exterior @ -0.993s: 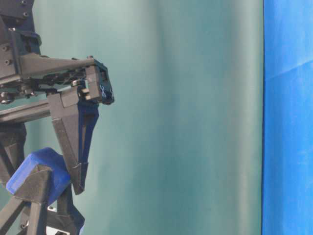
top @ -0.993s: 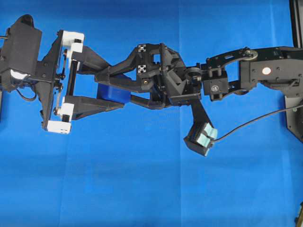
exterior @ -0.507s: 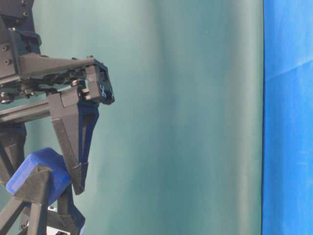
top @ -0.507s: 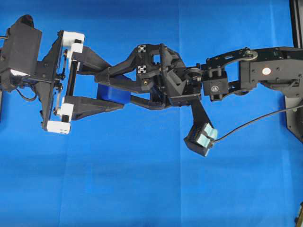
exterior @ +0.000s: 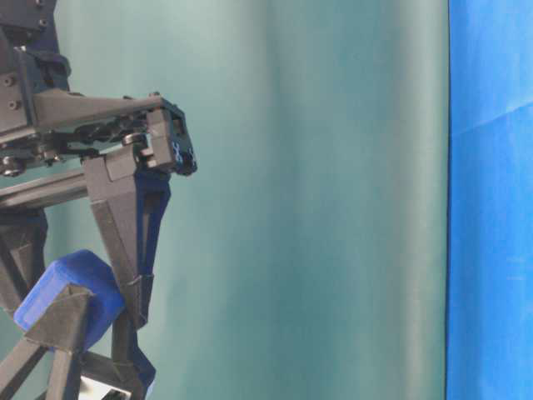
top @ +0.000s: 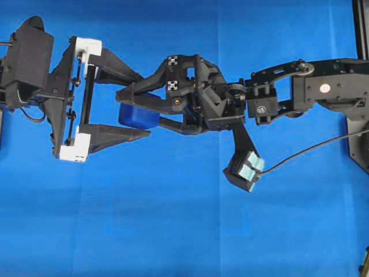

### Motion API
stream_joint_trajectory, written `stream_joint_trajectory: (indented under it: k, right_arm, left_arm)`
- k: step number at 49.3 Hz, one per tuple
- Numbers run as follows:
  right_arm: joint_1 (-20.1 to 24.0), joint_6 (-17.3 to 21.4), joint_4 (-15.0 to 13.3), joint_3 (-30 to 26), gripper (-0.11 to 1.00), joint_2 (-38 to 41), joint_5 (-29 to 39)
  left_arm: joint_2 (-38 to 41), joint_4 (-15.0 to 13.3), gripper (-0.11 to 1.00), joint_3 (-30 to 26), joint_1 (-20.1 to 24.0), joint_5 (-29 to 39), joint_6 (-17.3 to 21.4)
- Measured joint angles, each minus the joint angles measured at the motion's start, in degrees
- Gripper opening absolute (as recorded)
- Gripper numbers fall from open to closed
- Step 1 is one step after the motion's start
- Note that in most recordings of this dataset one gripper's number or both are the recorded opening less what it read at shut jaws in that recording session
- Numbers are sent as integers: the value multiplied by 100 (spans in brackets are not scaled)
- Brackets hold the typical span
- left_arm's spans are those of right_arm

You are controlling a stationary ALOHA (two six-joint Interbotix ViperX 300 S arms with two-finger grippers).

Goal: Handover the blue block to the right arm after grasping it with the left arm, then place it in the designated position.
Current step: 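Close the right gripper on the cube and open the left gripper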

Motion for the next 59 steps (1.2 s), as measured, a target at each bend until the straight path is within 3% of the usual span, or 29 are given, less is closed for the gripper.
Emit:
stream_joint_trajectory:
  k: [30,46,53,59]
  right_arm:
    - [9,299,44,1283,53,-1512,325]
    - [18,633,44,1450,53,-1802,510]
    - [18,949,62,1450,53,-1802,527]
    - [53,1468,132,1450,53,-1793,527]
  left_arm:
    - [-448,9,93,387,35,9,0]
    - [-606,0,93,422,53,18,0]
    - [-633,9,93,413,53,18,0]
    - [-633,0,93,413,53,18,0]
